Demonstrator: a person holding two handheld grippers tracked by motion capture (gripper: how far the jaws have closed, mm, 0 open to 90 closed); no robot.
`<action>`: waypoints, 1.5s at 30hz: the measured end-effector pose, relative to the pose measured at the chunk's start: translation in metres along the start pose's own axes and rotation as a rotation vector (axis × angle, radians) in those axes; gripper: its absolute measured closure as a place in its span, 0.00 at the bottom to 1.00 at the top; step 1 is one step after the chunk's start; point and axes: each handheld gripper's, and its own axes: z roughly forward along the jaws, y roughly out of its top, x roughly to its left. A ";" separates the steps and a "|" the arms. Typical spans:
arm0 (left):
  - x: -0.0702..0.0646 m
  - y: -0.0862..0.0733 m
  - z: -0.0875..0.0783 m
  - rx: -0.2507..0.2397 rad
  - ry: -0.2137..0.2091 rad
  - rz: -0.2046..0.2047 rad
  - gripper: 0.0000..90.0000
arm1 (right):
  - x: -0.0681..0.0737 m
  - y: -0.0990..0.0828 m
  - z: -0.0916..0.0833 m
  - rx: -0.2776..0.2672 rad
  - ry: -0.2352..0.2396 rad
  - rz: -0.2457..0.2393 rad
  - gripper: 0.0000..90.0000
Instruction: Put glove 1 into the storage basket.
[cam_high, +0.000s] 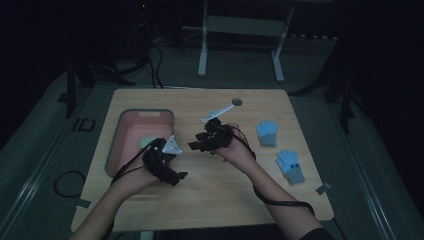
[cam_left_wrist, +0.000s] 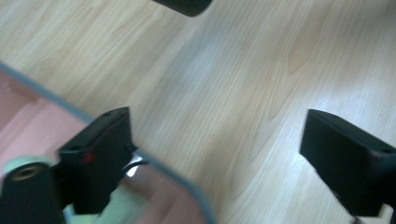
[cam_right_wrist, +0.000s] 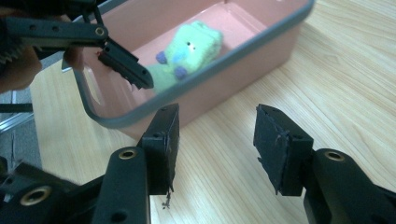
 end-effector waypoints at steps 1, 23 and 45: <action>-0.003 0.002 0.002 -0.002 0.004 0.007 0.10 | -0.001 -0.002 -0.002 0.003 -0.002 0.004 0.56; -0.050 0.000 0.051 -0.030 -0.117 0.082 0.09 | -0.042 -0.070 -0.038 -0.008 -0.064 0.016 0.55; -0.071 -0.022 0.095 0.012 -0.101 0.115 0.09 | -0.107 -0.123 -0.081 0.003 -0.253 0.096 0.59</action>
